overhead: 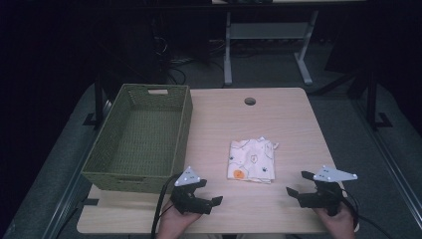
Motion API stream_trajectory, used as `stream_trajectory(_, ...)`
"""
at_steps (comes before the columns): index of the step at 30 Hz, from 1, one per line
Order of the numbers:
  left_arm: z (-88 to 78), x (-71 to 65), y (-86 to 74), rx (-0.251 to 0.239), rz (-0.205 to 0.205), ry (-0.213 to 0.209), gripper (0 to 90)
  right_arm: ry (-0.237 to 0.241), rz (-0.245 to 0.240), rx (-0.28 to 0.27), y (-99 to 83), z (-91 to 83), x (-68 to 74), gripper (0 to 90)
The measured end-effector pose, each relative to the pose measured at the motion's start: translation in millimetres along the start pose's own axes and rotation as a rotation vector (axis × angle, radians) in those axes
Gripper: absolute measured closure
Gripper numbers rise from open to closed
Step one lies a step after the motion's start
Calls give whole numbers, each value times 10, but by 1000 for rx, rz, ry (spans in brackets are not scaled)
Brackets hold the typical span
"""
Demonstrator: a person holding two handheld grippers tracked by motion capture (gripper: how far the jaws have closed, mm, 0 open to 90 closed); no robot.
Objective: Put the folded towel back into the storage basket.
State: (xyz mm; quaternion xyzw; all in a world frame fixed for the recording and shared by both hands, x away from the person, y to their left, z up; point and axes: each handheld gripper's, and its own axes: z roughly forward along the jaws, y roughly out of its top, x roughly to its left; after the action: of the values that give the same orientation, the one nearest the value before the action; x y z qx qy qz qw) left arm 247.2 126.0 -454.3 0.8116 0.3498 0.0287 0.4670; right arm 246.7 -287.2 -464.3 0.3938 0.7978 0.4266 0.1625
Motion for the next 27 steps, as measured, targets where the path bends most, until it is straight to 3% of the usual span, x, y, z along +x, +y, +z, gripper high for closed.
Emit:
stream_trajectory(7,-12,-2,20,-6,-7,-7,162,0,4,3,8,11,-3,152)
stream_trajectory(15,9,-60,237,7,33,-25,162,-4,3,-4,16,7,6,152)
stream_trajectory(23,196,-18,460,39,27,-53,164,-3,14,-3,17,8,-9,151)
stream_trajectory(27,286,-53,552,64,51,-55,166,-3,21,-4,17,1,-21,151)
